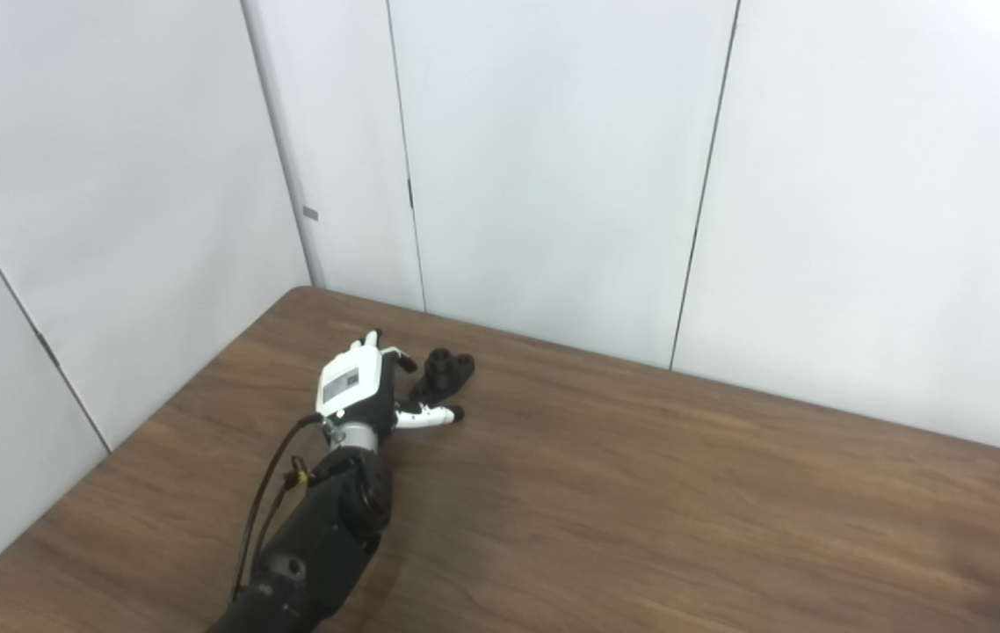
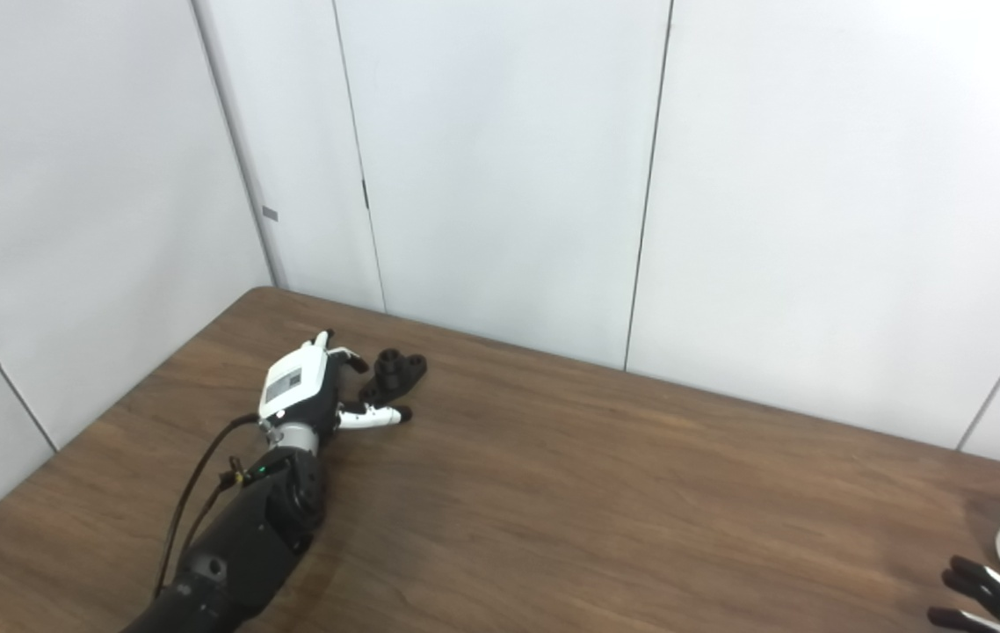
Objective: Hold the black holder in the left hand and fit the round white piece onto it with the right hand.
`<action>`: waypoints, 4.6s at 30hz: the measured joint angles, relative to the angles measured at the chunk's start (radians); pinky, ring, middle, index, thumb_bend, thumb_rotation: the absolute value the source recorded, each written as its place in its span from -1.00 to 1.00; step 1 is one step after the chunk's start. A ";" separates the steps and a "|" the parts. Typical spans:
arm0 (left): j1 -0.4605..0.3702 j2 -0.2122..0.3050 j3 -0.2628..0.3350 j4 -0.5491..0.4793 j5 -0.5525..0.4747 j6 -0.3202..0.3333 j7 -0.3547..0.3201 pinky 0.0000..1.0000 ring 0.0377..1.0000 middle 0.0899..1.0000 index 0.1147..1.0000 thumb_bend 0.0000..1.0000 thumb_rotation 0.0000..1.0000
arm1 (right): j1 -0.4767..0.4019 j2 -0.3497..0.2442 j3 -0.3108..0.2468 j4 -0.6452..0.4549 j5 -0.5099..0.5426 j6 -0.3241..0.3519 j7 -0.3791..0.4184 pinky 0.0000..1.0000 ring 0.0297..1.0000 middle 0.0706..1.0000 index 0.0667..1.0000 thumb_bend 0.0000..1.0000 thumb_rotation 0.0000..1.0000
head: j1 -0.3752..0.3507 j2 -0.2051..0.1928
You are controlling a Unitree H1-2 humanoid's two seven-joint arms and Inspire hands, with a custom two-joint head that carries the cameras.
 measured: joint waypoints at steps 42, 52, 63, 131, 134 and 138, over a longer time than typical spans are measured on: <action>-0.092 -0.063 0.018 0.262 -0.160 -0.169 0.206 1.00 1.00 0.81 -0.15 0.08 -0.87 | 0.004 -0.017 -0.023 -0.027 -0.023 0.015 -0.001 0.06 0.25 0.45 0.49 0.15 -0.83 | -0.012 0.025; -0.103 -0.062 -0.014 0.292 -0.159 -0.211 0.230 1.00 1.00 0.76 -0.17 0.05 -0.89 | 0.004 -0.018 -0.022 -0.025 -0.033 0.010 -0.001 0.05 0.26 0.45 0.49 0.13 -0.81 | -0.011 0.025; -0.075 -0.039 -0.042 0.248 -0.173 -0.253 0.179 1.00 1.00 0.77 -0.17 0.05 -0.89 | 0.001 -0.018 -0.017 -0.026 -0.052 0.002 -0.007 0.03 0.27 0.47 0.48 0.12 -0.75 | -0.037 0.028; -0.005 -0.126 -0.344 0.003 -0.194 -0.731 -0.359 1.00 1.00 0.90 -0.17 0.05 -0.88 | -0.097 0.004 0.109 -0.181 -0.250 0.185 0.012 -0.02 0.22 0.48 0.47 0.38 -0.82 | -0.751 0.106; -0.004 -0.116 -0.344 0.007 -0.195 -0.746 -0.359 1.00 1.00 0.90 -0.17 0.05 -0.89 | -0.167 -0.079 0.136 -0.209 -0.374 0.244 0.056 0.02 0.26 0.48 0.47 0.46 -0.81 | -0.825 0.088; -0.006 -0.106 -0.342 0.028 -0.205 -0.787 -0.359 1.00 1.00 0.88 -0.17 0.05 -0.89 | -0.270 -0.157 0.175 -0.237 -0.559 0.355 0.122 0.10 0.41 0.55 0.51 0.45 -0.71 | -0.922 0.048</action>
